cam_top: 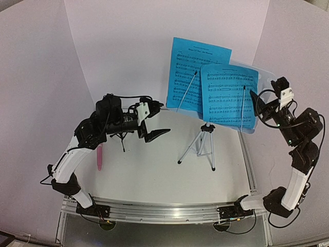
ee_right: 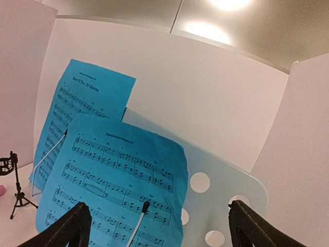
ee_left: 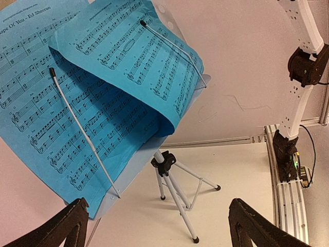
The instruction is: Set up the instrument practice props
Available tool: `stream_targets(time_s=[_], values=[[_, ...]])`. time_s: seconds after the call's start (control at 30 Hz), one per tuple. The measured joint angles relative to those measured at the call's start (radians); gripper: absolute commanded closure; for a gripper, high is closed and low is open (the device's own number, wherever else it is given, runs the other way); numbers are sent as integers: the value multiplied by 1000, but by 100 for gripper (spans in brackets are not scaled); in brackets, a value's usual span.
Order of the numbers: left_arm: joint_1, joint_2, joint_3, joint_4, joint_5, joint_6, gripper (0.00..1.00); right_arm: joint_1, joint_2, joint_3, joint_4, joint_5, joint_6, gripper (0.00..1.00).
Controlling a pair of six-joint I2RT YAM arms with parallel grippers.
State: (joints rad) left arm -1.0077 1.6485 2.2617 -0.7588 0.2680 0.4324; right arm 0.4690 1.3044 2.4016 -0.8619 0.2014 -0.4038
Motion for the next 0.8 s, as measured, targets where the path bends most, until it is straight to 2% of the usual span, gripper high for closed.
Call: stream_targets(time_s=[0.37,0.5,0.7,0.73,0.8], values=[[0,-68,-71,9,-2,2,5,0,121,5,61,64,-33,22],[0,-77,-71,9,-2,2,5,-2,127,5,71,78,-43,29],[0,-77,-71,9,-2,5,6,-2,116,5,79,85,-46,31],[0,-77,-71,9,-2,5,6,-2,115,5,81,86,-48,32],[0,-77,-71,8,-2,5,6,-2,111,5,86,88,-52,42]])
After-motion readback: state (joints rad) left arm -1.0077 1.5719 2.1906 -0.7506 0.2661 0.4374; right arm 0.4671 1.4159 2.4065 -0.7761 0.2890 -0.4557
